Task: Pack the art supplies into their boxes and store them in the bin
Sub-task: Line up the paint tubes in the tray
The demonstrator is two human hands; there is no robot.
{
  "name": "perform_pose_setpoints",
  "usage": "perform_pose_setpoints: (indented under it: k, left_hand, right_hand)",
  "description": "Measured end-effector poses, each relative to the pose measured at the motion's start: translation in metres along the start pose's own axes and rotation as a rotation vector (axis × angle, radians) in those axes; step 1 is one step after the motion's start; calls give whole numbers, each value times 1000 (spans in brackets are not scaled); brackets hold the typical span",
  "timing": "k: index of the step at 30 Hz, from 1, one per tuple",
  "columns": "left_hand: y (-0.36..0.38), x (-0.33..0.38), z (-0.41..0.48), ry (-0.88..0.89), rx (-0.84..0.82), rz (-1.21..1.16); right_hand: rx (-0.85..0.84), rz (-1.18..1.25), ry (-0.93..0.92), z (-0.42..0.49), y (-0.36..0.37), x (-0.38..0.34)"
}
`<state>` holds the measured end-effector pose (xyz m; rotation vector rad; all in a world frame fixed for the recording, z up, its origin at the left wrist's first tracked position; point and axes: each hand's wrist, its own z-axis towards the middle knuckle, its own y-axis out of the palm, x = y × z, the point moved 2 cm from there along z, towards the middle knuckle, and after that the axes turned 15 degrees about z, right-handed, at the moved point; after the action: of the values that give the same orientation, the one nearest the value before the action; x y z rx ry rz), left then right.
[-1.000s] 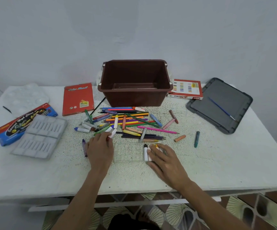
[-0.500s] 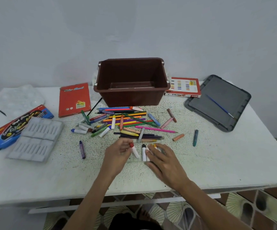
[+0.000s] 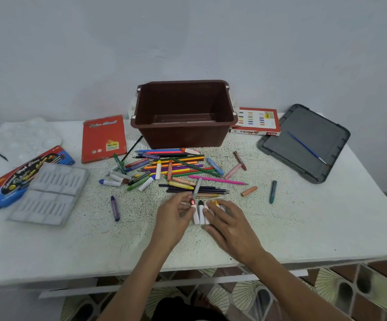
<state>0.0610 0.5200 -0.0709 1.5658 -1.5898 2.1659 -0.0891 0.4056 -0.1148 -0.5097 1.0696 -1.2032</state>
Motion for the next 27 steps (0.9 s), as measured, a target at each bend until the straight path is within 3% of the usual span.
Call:
perform_pose_setpoints:
  k: [8,20,24,27]
  left_hand:
    - [9,-9,-3,231,75,321]
    - [6,-19,-7,300,138,512]
    - [-21,-30,2,100,301,447]
    - [-42,-45,15,4,432,533]
  right_hand:
    - [6,9,-5,-1,1,1]
    - [4,-3,-13,-1,2,1]
    - [-7,-18,-14,-1,2,2]
    - [3,-8,-5,-2,3,2]
